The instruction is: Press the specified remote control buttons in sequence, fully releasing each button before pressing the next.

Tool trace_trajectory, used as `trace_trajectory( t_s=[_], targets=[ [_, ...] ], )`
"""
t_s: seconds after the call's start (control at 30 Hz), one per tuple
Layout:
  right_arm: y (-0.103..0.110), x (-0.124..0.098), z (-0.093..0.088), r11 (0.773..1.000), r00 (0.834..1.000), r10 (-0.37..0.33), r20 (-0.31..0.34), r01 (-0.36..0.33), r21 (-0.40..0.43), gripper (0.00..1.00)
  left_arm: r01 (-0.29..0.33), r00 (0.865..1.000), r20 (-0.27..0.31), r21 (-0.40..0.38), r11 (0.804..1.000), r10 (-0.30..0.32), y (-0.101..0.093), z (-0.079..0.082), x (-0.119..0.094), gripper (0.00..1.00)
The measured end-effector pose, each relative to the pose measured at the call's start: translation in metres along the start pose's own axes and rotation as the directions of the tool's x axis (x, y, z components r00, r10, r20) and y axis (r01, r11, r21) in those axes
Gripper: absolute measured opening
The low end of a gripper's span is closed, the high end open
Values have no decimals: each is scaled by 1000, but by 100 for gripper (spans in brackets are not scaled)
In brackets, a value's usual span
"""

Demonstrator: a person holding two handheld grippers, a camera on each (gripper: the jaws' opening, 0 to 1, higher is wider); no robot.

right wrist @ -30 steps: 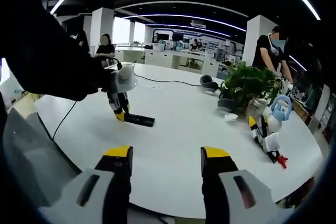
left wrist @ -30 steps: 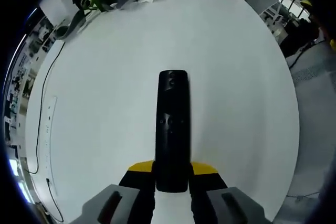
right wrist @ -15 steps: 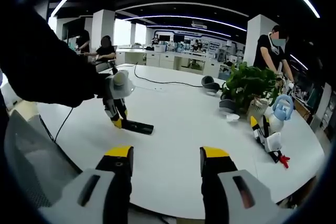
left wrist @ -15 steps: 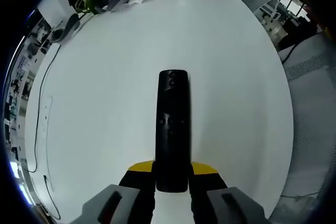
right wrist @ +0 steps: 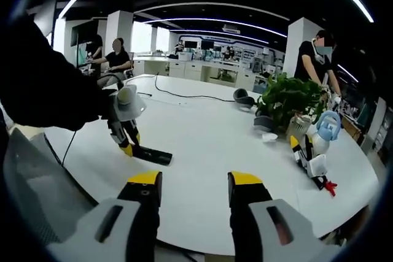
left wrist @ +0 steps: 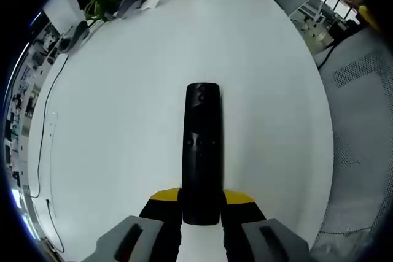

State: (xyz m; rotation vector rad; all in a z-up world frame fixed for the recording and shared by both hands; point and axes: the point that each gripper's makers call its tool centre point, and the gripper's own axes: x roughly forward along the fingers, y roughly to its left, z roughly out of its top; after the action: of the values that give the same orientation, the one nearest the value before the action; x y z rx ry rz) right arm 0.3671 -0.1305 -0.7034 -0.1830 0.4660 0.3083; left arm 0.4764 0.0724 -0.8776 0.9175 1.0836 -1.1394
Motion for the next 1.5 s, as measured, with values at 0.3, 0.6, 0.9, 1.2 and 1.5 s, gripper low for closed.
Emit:
trace_trajectory(
  t_s=[0.3,0.6,0.9,1.2,1.5],
  targets=[
    [5,1,-2,999,1000,12,-14,-12,-31,44,1,1000,13,-2,1000,-1,-18,-3,-2,24],
    [7,1,-4,999,999,21,-26,-21,-34,41,0,1000,28,-6,1000,0,-35,-5,-3,24],
    [11,3,-9,998,997,42,-60,-44,-41,38,-2,999,47,-17,1000,3,-56,-7,-5,24],
    [19,4,-11,995,992,91,-87,-95,-43,32,-3,997,79,-27,1000,5,-77,-7,-7,24],
    [26,7,4,983,978,186,-90,-186,11,22,-4,996,91,-28,1000,7,-97,-8,-8,24]
  ],
)
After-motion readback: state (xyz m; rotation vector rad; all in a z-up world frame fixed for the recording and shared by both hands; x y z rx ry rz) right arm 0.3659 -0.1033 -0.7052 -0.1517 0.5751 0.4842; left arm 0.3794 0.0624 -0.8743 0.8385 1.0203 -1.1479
